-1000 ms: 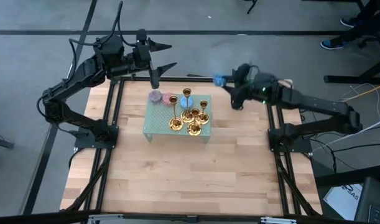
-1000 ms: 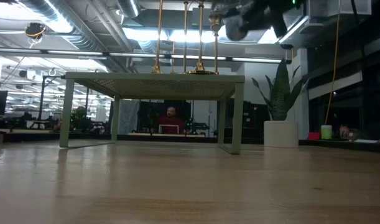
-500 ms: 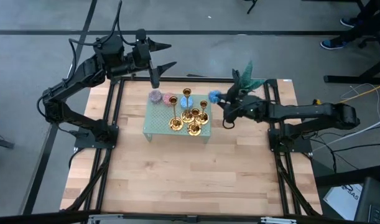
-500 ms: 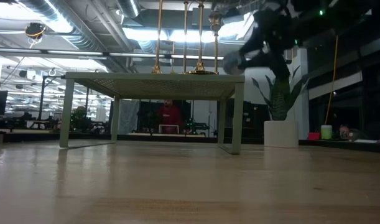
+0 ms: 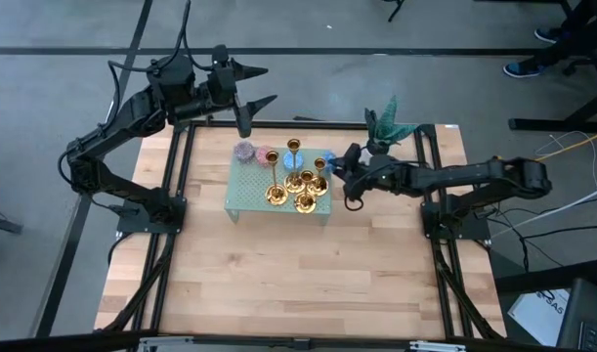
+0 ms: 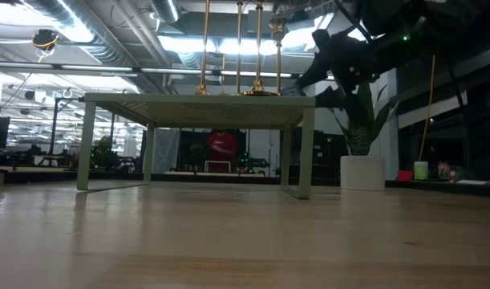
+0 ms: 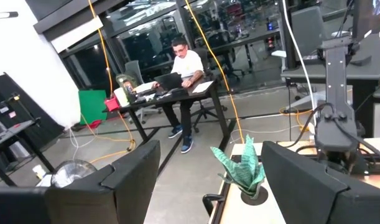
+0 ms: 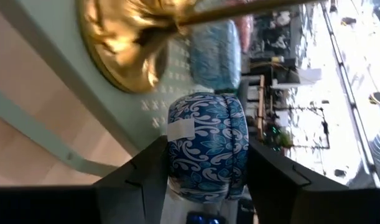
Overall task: Pick & Place candle stick holders
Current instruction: Put the blue scented candle on the shelf, then adjust the gold candle holders and light blue scented candle on the shelf
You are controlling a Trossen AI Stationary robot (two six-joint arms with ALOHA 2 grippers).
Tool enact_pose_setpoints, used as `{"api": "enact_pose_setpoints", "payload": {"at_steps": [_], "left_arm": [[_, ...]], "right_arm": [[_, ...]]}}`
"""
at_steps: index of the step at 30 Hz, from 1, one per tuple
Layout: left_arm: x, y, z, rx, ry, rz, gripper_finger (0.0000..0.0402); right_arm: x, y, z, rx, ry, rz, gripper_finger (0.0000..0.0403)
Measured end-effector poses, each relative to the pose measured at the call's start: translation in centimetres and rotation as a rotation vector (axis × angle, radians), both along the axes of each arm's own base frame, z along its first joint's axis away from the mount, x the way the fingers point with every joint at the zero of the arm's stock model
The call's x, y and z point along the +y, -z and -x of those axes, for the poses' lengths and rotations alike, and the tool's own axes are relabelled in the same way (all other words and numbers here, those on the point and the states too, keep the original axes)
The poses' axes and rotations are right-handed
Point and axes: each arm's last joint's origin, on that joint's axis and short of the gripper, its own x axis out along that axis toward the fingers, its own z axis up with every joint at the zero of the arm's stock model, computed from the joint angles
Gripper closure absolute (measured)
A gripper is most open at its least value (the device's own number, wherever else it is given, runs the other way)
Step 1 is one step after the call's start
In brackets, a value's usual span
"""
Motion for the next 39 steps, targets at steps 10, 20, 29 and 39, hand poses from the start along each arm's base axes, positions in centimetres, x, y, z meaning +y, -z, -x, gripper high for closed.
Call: {"api": "enact_pose_setpoints", "payload": {"at_steps": [10,20,29,39], "left_arm": [[0.0,0.0,0.0,0.000,0.000,0.000,0.0123],[0.0,0.0,0.0,0.000,0.000,0.000,0.0123],[0.0,0.0,0.0,0.000,0.000,0.000,0.0123],[0.0,0.4,0.0,0.034,0.001,0.031,0.0123]], "right_arm": [[-0.3,0.8,-0.5,0.020,-0.043,-0.029,0.0197],[-0.7,0.6,-0.5,-0.057,0.014,-0.135,0.0150],[-0.5,-1.8,0.9,-0.254,0.127,-0.359,0.0135],[-0.6,-4.1,3.9,-0.448,0.230,-0.906,0.0173]]}}
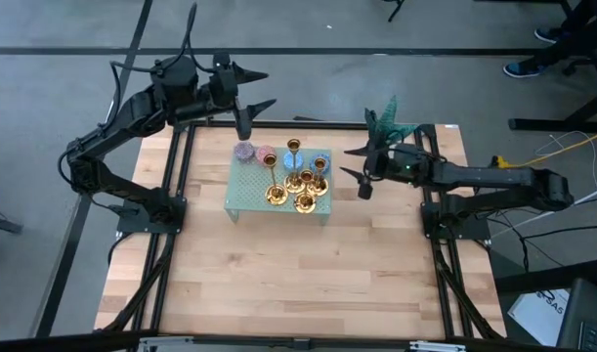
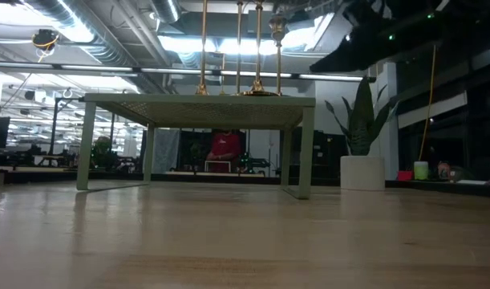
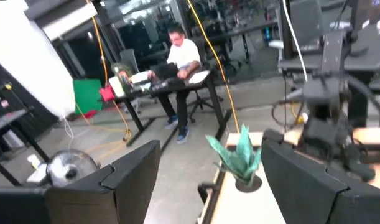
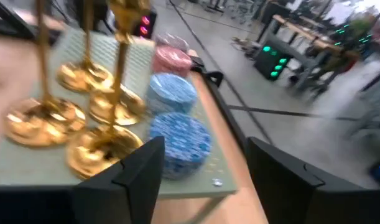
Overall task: Pick & Place candle stick holders
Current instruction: Adjust the gold candle holders and light blue scented candle on the shelf
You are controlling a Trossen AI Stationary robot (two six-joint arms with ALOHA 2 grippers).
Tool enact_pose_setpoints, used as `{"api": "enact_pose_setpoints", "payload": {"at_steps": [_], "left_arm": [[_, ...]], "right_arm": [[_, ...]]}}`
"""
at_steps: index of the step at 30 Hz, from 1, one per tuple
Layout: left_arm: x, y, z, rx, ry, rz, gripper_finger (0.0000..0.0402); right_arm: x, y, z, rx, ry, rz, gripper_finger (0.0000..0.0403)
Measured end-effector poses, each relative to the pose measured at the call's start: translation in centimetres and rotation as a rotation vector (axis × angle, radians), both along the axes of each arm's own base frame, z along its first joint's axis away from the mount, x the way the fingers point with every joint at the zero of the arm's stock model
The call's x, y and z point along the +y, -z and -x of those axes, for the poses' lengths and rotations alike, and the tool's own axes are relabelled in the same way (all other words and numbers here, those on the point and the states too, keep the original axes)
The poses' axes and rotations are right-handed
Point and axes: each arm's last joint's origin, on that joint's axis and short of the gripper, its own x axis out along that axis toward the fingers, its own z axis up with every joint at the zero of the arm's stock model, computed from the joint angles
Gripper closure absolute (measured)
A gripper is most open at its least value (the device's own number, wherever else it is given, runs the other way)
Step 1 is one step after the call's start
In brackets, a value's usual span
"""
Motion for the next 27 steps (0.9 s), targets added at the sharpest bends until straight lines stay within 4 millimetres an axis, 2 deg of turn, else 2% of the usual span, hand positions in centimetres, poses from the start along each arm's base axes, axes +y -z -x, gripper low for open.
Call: {"api": "enact_pose_setpoints", "payload": {"at_steps": [6,12,17,21,27], "left_arm": [[-0.7,0.9,0.5,0.102,0.018,0.046,0.0123],[-3.3,1.8,2.4,0.231,0.096,0.142,0.0123],[-5.3,3.1,3.5,0.339,0.130,0.329,0.0123],[-6.6,5.2,2.3,0.523,0.135,0.435,0.0123],[-8.1,7.4,-1.2,0.669,0.169,0.367,0.0129]], "right_arm": [[0.6,-0.4,0.7,-0.029,-0.032,-0.113,0.0194],[1.3,-0.2,0.9,-0.006,-0.045,-0.181,0.0202],[1.6,-0.2,0.8,-0.009,-0.057,-0.200,0.0202],[1.7,-0.2,0.8,-0.011,-0.058,-0.200,0.0202],[1.7,-0.3,0.8,-0.021,-0.057,-0.203,0.0202]]}}
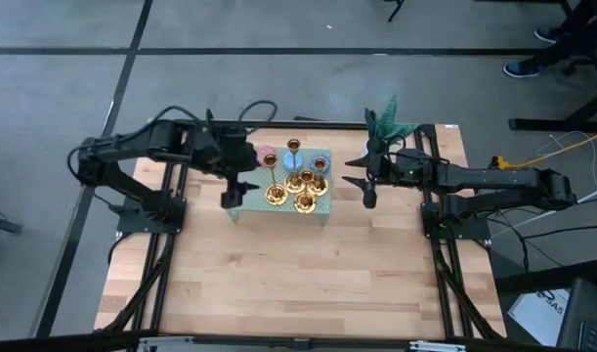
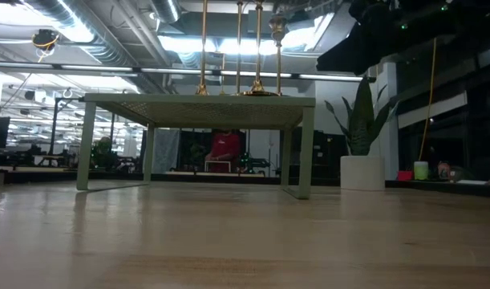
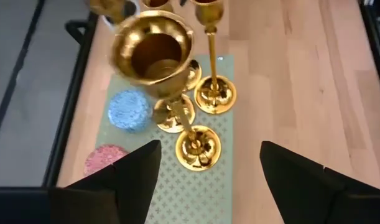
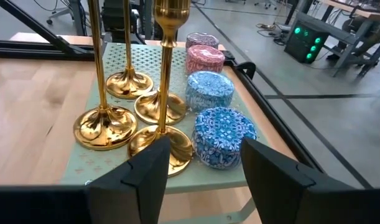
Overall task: Pick & Place candle stick holders
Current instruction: Adjust the gold candle holders and light blue scented candle on the shelf
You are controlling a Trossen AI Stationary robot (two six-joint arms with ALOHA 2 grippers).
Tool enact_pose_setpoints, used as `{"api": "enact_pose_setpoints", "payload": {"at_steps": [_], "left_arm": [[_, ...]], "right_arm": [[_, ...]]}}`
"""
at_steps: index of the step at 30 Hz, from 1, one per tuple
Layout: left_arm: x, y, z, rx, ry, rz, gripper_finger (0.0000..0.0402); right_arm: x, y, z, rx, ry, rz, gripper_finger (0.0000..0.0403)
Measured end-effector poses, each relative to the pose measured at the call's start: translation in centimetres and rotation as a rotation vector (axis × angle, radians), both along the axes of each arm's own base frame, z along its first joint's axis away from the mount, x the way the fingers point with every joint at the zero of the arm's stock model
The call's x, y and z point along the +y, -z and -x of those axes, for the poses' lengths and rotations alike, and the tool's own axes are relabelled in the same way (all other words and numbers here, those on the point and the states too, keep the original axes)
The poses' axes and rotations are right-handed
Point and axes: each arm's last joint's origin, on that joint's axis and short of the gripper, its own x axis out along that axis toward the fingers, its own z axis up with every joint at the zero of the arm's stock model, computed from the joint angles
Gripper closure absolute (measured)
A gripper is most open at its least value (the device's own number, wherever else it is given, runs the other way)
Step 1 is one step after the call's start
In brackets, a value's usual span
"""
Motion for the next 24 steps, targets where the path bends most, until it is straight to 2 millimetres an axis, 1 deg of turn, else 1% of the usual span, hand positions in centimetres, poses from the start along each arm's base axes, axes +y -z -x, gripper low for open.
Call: {"api": "enact_pose_setpoints", "payload": {"at_steps": [2,6,7,10,12,14,16,18,19,24], "left_arm": [[0.0,0.3,-0.4,0.012,0.000,0.002,0.0137],[0.0,0.2,-0.4,-0.003,-0.024,0.012,0.0160],[0.1,0.4,-0.4,-0.009,-0.034,0.018,0.0164],[0.0,2.2,-0.4,-0.045,-0.071,0.059,0.0176],[0.0,3.5,-0.3,-0.111,-0.079,0.095,0.0180],[0.0,4.1,0.7,-0.209,-0.094,0.107,0.0182],[0.2,4.4,2.0,-0.308,-0.135,0.077,0.0183],[0.4,5.5,3.2,-0.351,-0.196,0.029,0.0183],[0.5,6.1,3.4,-0.376,-0.215,0.017,0.0183],[0.3,9.2,2.5,-0.492,-0.156,0.023,0.0183]], "right_arm": [[0.0,0.0,0.0,0.000,0.000,-0.002,0.0202],[0.0,0.0,0.0,0.000,0.001,-0.001,0.0202],[0.0,0.0,0.0,0.000,0.001,-0.002,0.0202],[0.0,0.0,0.0,0.000,0.001,-0.001,0.0202],[0.0,0.0,0.0,0.000,0.001,-0.001,0.0202],[0.0,0.0,0.0,0.000,0.001,-0.001,0.0202],[0.0,0.0,0.0,0.001,0.000,0.000,0.0202],[0.0,0.0,0.0,0.001,0.000,0.002,0.0202],[0.0,0.0,0.0,0.002,-0.001,0.004,0.0202],[0.0,0.0,0.0,0.003,0.002,0.007,0.0202]]}}
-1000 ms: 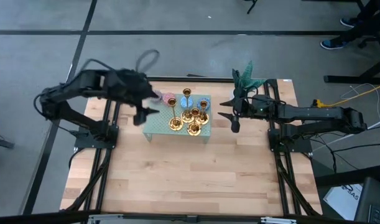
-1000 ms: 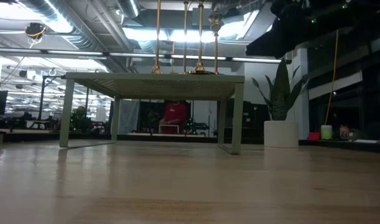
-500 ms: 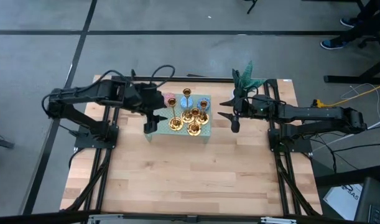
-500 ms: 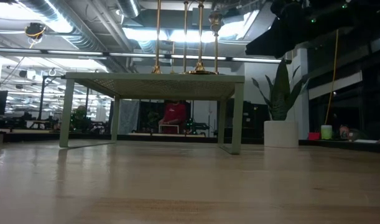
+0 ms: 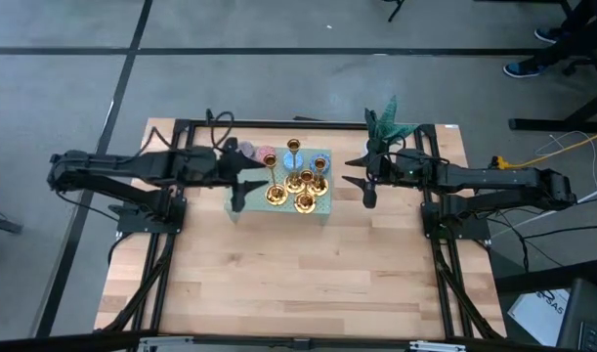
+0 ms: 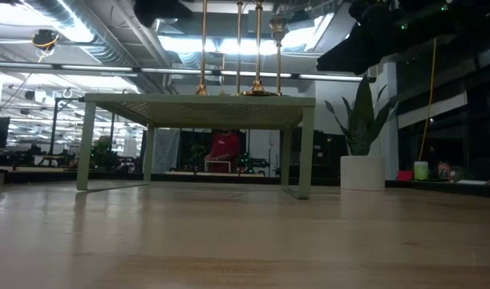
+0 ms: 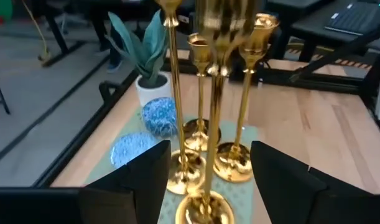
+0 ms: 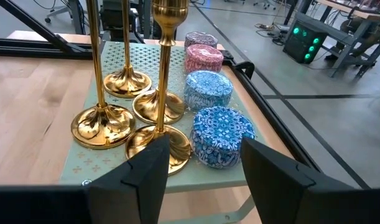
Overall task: Pick & Place candle stick holders
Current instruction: Adjust the gold candle holders and light blue scented candle on the shelf
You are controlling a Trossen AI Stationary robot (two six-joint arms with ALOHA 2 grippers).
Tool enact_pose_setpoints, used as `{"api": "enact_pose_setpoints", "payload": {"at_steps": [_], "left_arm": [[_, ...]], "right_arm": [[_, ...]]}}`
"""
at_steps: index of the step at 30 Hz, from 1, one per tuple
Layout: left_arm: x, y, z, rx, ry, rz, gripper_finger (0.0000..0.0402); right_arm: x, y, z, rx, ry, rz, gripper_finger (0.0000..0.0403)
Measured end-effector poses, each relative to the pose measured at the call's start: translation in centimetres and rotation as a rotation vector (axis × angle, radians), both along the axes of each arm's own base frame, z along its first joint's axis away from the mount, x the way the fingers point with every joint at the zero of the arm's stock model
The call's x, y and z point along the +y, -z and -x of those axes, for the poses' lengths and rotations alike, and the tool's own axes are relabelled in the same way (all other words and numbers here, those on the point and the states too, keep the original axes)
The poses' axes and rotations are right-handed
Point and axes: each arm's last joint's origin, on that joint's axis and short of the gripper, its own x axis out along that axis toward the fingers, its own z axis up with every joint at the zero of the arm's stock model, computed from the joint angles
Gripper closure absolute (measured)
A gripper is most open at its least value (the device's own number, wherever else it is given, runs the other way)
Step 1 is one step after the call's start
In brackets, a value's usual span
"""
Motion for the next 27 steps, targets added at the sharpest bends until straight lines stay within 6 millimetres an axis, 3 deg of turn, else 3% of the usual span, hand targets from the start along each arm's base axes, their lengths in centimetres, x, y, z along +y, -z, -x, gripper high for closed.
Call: {"api": "enact_pose_setpoints", "payload": {"at_steps": [4,12,27], "left_arm": [[0.0,1.3,-1.2,-0.072,0.011,-0.038,0.0186],[0.3,1.1,-1.5,-0.106,0.029,-0.056,0.0206],[0.9,1.1,-1.5,-0.115,0.088,-0.043,0.0354]], "right_arm": [[0.0,0.0,0.0,-0.001,0.008,0.002,0.0202],[-0.1,-0.1,0.0,-0.006,0.022,0.008,0.0202],[-0.2,-0.1,0.0,-0.005,0.051,0.017,0.0202]]}}
